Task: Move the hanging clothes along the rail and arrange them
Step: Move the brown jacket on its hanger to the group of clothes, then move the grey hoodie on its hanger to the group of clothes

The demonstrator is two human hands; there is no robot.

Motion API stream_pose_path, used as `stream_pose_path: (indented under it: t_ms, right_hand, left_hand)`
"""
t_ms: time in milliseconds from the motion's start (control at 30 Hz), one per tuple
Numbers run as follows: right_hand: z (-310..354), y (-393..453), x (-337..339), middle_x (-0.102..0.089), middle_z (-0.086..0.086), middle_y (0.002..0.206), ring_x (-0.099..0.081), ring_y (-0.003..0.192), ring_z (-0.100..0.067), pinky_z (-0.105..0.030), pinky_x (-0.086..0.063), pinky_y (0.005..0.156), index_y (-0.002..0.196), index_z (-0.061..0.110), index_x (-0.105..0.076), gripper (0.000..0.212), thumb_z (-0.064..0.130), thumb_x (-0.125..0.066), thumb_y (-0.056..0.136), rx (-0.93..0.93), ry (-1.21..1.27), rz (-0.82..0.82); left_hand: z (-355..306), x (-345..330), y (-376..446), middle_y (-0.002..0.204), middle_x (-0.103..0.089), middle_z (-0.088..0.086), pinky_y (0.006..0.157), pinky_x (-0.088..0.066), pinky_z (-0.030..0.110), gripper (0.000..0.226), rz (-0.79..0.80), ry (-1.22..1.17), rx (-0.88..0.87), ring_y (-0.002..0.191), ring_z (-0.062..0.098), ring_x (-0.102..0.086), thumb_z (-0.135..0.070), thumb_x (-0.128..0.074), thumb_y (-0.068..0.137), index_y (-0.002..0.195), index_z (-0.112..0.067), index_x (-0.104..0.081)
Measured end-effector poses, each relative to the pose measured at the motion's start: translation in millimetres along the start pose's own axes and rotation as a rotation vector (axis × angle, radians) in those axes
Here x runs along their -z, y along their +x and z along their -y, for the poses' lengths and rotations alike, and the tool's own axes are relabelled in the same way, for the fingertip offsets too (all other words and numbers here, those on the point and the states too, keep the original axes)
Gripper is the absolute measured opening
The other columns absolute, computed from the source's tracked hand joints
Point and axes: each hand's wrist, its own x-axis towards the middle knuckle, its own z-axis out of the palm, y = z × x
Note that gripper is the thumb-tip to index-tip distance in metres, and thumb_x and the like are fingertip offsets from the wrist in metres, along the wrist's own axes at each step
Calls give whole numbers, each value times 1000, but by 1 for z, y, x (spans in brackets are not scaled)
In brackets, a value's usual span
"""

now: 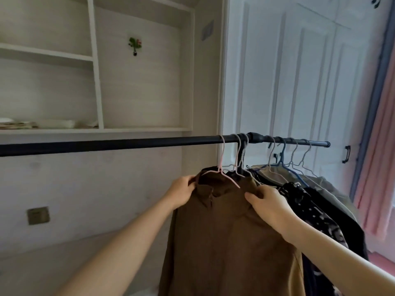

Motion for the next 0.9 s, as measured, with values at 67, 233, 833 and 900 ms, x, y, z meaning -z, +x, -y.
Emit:
stream_pose_path:
  t_ms: [67, 233, 833, 900]
  right_hand:
    - [1, -7, 2, -58, 2, 96, -54, 89, -17, -29, -43, 73, 118, 19, -54, 31, 34, -56, 90, 59, -150, -14]
    - [18, -34, 2, -55, -1, 129, -48, 122, -21, -32, -40, 96, 133, 17, -47, 43, 25, -53, 91, 330, -232, -129]
    - [100, -123, -155, -64, -8, 111, -59, 104, -23, -28, -46, 91, 109, 11, -63, 21, 6, -52, 91, 452, 80, 500]
    - [119, -140, -177, -64, -10, 112, -59, 96, -22, -25, -49, 79, 101, 14, -61, 15, 6, -54, 90, 425, 139, 561]
  left_hand:
    - [2, 2, -10, 131, -60, 5, 100, -42, 30, 38, 78, -5, 0, 120, 23, -55, -26, -49, 98, 135, -18, -52]
    - [4, 15, -50, 137, -55, 4, 108, -40, 35, 43, 102, 26, 45, 125, 19, -52, -24, -54, 96, 137, -14, -49]
    - [39, 208, -295, 103, -66, -4, 81, -44, 19, 25, -383, 338, 340, 93, 8, -60, -17, -52, 93, 114, -16, -66]
    - [44, 237, -324, 99, -66, -5, 80, -45, 19, 25, -442, 375, 371, 93, 8, -61, -16, -51, 93, 112, -16, -67]
